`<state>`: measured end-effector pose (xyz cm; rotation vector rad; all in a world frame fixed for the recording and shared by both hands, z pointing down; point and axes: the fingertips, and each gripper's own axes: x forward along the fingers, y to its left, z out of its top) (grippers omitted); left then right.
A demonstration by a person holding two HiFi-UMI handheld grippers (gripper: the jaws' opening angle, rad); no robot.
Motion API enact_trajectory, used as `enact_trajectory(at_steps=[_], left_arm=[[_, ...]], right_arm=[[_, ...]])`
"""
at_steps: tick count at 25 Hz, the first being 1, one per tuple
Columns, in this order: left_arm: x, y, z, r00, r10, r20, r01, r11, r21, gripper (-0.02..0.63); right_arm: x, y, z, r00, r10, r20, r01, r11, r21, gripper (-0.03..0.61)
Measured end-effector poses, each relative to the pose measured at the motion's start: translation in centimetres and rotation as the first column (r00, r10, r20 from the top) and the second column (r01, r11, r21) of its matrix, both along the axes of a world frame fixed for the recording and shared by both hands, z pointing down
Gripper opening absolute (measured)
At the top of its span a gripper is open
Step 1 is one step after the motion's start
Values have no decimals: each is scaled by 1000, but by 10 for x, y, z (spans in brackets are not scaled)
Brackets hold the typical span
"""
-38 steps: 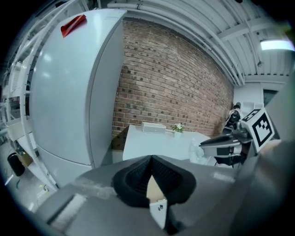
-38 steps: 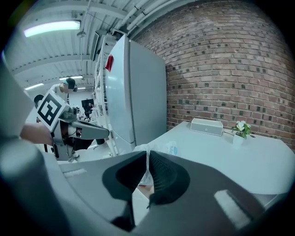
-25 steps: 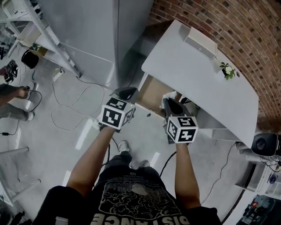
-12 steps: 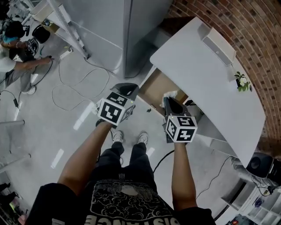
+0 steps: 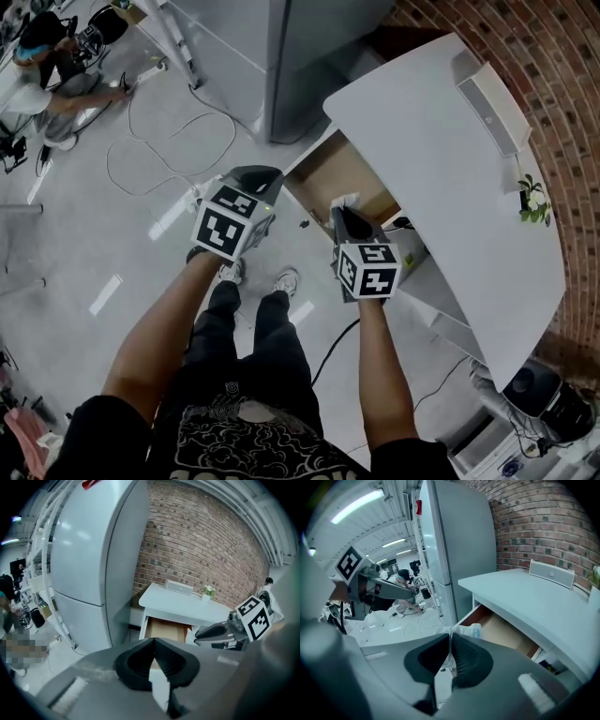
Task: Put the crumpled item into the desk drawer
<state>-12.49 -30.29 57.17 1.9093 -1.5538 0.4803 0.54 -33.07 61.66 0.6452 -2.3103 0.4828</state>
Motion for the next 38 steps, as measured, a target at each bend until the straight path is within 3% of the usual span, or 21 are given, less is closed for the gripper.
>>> enact_trajectory(at_steps=[7, 17, 31, 38], left_arm=[[8, 16, 38, 998, -64, 9, 65, 997, -40, 3], [20, 11, 74, 996, -85, 21, 86, 996, -37, 3], [30, 18, 108, 990, -139, -24, 137, 989, -50, 3], [30, 23, 115, 990, -144, -12, 143, 987, -68, 3]], right_arm=[[12, 0, 46, 996, -82, -40, 80, 996, -38, 21], [10, -19, 99, 984, -156, -89, 153, 987, -46, 21], [0, -30, 141, 963, -219, -155, 211, 975, -62, 23], [1, -35, 150, 965, -202, -164, 195, 979, -60, 26]])
